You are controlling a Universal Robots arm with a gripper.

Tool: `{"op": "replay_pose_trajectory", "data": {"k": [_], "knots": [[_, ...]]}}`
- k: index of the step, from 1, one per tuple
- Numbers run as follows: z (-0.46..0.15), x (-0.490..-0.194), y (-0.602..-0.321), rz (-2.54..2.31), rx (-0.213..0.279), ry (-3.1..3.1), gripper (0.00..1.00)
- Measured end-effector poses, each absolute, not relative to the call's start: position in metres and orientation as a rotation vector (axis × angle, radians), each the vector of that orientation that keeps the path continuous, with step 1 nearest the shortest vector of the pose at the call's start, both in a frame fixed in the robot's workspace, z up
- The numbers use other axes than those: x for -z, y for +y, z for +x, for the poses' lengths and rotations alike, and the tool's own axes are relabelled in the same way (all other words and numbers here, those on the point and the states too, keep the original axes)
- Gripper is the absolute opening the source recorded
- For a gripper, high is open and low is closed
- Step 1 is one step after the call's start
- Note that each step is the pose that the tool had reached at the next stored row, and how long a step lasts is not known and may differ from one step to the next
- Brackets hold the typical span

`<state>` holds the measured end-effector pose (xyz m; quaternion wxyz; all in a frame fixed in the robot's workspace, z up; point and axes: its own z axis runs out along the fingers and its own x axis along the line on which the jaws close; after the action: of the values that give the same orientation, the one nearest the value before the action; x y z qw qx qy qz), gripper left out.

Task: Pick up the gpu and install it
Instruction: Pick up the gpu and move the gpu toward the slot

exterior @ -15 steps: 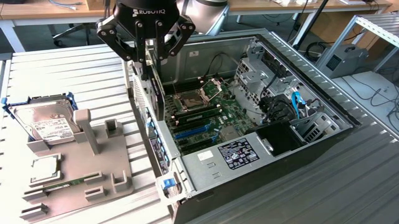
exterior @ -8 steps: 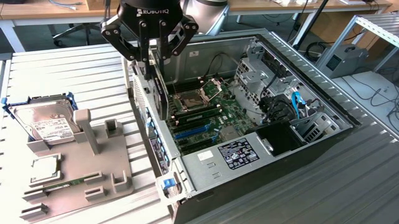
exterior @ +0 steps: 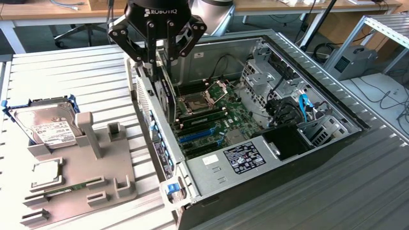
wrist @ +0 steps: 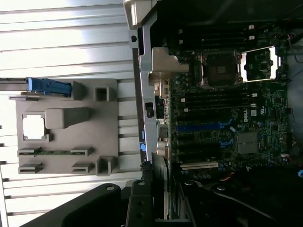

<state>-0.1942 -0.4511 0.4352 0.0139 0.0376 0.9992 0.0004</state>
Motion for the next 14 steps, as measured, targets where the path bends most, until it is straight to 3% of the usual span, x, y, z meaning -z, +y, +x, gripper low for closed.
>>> {"op": "replay_pose_trajectory", "data": {"k": [14], "knots": [[-0.1844, -0.4352, -0.4511, 0.117, 0.002, 3.112, 0.26]]}}
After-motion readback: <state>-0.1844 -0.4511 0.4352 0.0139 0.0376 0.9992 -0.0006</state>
